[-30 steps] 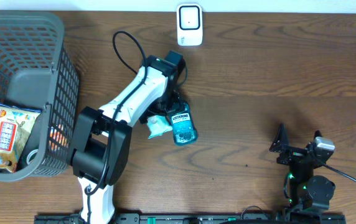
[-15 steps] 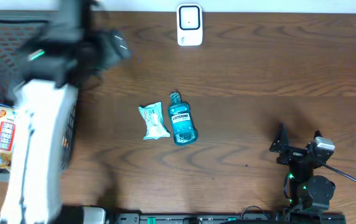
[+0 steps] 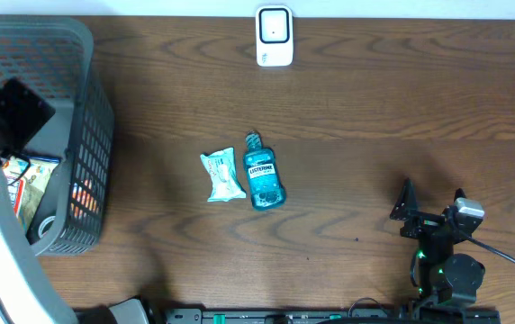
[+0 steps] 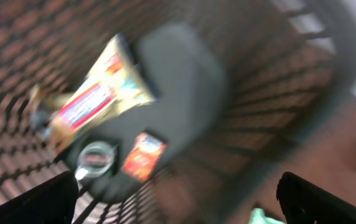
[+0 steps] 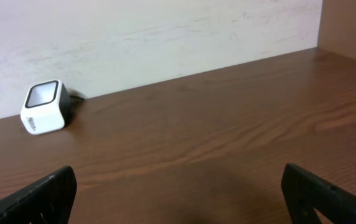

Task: Scan the item barcode
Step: 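Reach the left gripper into the basket and grasp the small orange box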

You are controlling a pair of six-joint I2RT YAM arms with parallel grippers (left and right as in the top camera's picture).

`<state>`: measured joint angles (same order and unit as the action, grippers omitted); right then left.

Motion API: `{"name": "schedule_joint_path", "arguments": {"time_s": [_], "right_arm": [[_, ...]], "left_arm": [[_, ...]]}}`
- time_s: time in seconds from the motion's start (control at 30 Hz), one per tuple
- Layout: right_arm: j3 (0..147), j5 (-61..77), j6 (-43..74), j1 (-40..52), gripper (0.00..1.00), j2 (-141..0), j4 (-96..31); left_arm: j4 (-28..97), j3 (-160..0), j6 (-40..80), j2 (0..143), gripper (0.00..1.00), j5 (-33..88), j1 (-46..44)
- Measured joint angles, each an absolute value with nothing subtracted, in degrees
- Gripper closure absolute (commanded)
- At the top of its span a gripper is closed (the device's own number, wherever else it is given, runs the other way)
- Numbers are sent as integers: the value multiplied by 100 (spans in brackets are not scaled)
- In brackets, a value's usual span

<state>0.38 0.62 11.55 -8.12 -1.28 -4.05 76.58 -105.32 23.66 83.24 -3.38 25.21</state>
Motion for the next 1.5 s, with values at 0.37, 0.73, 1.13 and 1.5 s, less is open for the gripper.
{"name": "schedule_joint_path", "arguments": {"time_s": [0.37, 0.73, 1.13, 1.5], "right_arm": [[38, 62, 1155, -812, 1, -128, -405], [38, 62, 1155, -812, 1, -128, -403], [38, 62, 1155, -812, 1, -128, -405], [38, 62, 1155, -812, 1, -128, -405]], "left_arm": [[7669, -9021, 4132, 9526, 2, 438, 3065], [7046, -7634, 6685, 9870, 2, 548, 3076], [4729, -6215, 7102, 9876, 2, 499, 3033], [4383, -5994, 6845, 9856, 71, 421, 2783]]}}
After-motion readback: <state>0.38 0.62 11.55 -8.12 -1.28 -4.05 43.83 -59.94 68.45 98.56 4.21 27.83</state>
